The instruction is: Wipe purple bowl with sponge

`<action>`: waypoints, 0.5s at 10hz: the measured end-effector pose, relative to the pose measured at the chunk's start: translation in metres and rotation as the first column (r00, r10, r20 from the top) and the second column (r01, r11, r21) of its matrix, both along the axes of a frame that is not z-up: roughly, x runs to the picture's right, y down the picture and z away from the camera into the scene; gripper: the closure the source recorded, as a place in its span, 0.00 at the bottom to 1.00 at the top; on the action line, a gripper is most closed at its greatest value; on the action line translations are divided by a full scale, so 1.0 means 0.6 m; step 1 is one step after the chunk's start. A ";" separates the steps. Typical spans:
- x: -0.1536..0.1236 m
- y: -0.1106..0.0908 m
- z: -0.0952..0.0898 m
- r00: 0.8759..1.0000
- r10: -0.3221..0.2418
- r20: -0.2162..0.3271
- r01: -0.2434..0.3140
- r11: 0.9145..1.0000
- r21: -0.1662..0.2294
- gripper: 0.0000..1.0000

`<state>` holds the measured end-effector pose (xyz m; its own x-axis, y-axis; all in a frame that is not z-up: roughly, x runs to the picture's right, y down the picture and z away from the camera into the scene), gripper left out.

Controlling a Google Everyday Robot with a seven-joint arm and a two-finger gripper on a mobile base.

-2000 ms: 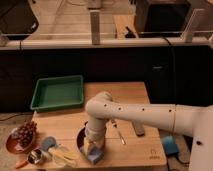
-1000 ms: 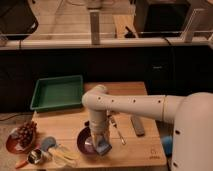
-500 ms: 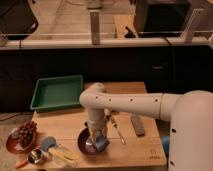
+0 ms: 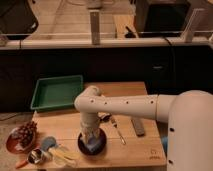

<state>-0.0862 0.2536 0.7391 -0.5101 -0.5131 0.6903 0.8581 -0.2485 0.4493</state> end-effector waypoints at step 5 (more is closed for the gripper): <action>0.014 0.027 -0.048 0.999 -0.027 0.034 0.029 0.997 -0.066 1.00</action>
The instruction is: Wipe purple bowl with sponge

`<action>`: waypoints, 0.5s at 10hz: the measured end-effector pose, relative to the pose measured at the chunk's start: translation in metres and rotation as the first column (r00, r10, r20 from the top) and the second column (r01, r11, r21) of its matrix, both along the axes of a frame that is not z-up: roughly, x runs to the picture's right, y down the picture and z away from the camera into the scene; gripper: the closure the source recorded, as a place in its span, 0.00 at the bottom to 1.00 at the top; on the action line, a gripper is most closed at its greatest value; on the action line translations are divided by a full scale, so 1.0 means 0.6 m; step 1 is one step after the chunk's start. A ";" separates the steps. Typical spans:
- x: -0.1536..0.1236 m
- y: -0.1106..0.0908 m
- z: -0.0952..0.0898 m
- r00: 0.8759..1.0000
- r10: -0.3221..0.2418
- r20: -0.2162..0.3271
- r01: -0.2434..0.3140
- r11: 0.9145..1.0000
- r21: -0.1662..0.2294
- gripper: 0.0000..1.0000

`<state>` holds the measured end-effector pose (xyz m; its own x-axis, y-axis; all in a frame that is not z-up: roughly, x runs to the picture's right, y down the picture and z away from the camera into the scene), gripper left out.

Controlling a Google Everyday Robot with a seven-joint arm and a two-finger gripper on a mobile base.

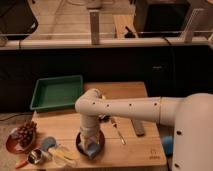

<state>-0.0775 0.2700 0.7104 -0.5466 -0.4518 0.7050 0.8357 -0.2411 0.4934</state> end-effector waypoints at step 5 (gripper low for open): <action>0.027 0.019 -0.026 0.999 -0.030 0.025 0.033 0.994 -0.108 1.00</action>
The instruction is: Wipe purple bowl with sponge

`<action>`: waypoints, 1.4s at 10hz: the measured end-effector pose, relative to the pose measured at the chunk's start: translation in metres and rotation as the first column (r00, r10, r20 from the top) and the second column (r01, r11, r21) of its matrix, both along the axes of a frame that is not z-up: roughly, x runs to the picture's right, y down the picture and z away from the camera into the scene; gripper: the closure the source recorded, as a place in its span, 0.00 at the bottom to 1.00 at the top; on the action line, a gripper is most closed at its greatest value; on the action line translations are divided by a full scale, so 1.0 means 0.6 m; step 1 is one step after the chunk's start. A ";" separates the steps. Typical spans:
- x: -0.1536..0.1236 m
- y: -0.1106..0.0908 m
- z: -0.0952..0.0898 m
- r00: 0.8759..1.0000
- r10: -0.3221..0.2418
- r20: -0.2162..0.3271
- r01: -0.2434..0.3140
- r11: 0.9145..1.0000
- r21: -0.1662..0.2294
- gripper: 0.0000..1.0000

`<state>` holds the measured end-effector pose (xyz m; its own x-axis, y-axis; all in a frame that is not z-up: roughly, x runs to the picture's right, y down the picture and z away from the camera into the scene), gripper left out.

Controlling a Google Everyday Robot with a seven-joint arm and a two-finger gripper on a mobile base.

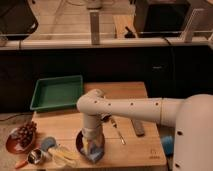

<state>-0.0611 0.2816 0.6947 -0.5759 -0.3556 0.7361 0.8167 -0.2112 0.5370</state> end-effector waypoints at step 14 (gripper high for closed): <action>0.004 0.003 -0.001 1.000 0.014 0.011 -0.014 1.000 0.000 1.00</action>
